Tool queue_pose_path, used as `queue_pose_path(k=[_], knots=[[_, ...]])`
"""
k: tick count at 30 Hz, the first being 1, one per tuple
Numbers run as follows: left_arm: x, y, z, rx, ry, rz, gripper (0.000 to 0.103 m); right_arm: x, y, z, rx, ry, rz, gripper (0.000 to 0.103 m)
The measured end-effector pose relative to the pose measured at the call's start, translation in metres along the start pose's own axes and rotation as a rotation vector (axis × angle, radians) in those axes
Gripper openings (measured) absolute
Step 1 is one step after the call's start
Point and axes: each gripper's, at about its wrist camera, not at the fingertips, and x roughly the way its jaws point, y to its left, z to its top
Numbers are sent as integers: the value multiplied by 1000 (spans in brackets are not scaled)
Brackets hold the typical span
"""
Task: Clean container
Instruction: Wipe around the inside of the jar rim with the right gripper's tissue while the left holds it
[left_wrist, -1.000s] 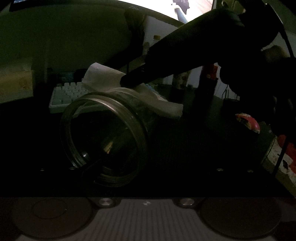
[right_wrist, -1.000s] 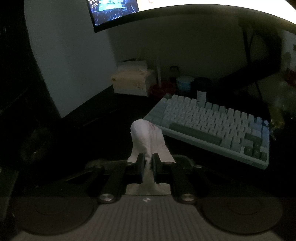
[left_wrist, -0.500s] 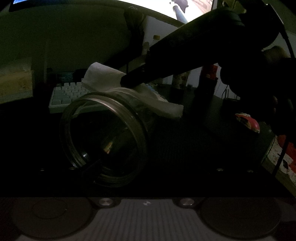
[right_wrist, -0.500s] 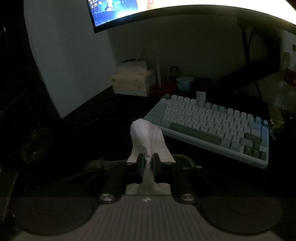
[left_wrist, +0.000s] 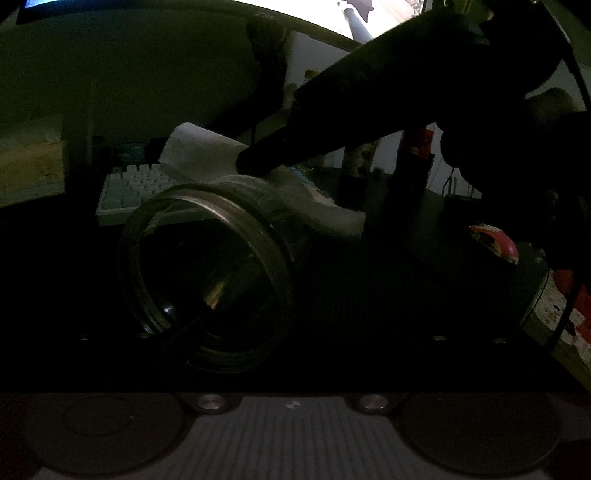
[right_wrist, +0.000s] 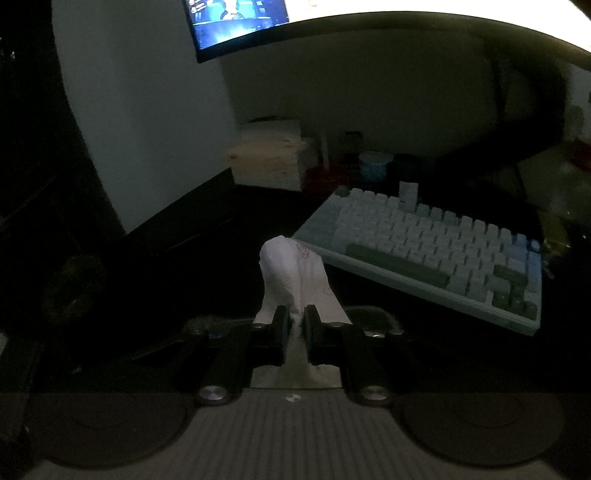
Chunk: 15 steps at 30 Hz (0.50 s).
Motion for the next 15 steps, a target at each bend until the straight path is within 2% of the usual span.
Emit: queue_pose_path(k=[15], knots=[[1, 0, -1, 1, -1, 3, 103, 0, -1, -1, 8, -4, 6, 12]])
